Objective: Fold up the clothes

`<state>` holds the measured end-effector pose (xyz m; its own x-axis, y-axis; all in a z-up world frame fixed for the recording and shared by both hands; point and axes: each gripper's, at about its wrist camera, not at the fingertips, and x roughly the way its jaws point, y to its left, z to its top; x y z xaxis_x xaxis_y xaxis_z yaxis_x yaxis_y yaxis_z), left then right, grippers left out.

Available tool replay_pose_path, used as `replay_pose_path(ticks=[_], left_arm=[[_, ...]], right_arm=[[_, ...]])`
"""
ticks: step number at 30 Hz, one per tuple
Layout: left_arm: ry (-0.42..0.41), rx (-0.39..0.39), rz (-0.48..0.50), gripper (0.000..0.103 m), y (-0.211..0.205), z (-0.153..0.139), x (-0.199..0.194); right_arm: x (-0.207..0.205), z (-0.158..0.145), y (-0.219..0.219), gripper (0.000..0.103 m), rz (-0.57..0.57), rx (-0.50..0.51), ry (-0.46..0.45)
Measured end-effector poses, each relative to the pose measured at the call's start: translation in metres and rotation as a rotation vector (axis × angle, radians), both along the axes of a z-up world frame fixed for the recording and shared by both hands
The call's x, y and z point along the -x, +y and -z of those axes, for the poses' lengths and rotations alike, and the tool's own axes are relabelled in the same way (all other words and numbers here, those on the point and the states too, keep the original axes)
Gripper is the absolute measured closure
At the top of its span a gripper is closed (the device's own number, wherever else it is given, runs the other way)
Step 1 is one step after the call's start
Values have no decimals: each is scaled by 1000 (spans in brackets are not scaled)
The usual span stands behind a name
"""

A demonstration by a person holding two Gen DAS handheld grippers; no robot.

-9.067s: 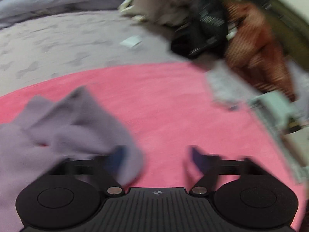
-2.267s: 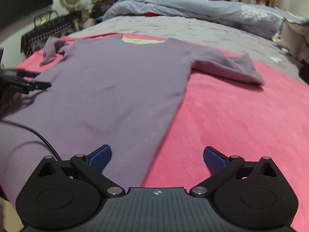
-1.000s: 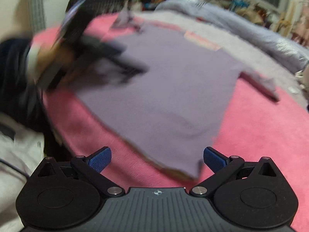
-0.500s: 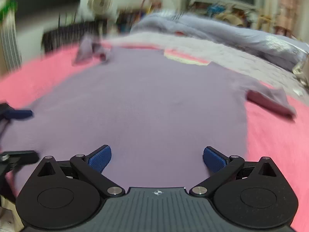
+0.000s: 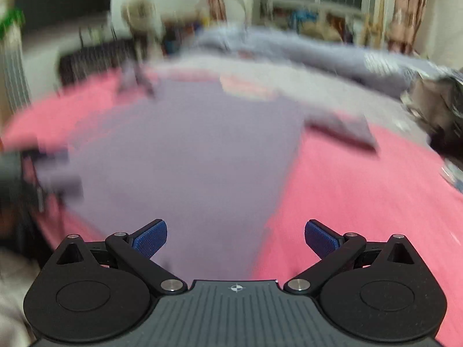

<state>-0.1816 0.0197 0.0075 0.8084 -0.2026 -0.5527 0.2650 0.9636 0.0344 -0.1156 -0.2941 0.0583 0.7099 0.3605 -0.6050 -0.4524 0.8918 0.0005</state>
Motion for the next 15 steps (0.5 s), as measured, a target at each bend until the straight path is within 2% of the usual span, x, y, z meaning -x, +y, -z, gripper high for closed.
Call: replay_pose_path(ticks=[1,4,7,9,11,12,15], left_arm=[[12,-11,4,0,1,-1,4],[-14,21,-19,0,12,-21,3],[-42,57,-43,0,24,-42,1],[-61,80,-59,0,32,-55,0],[-80,104,-76,0,40,-69,-2],[-89,116,-84,0,44,-76,-2],[-56,93,-75,0,37,-64,-3]], right_arm=[[-16,0,13,0,-8,-6,-13],[-63,2,54,0,-34,-20,-51],[-96,24,89,0,-77,-12,47],[-99,48,104,0,-79,55,124],[-77,53,92,0,-61,6,64],[-65,56,85,0,-52,-12,63],[-34,56,66,0,-71,-15,69]])
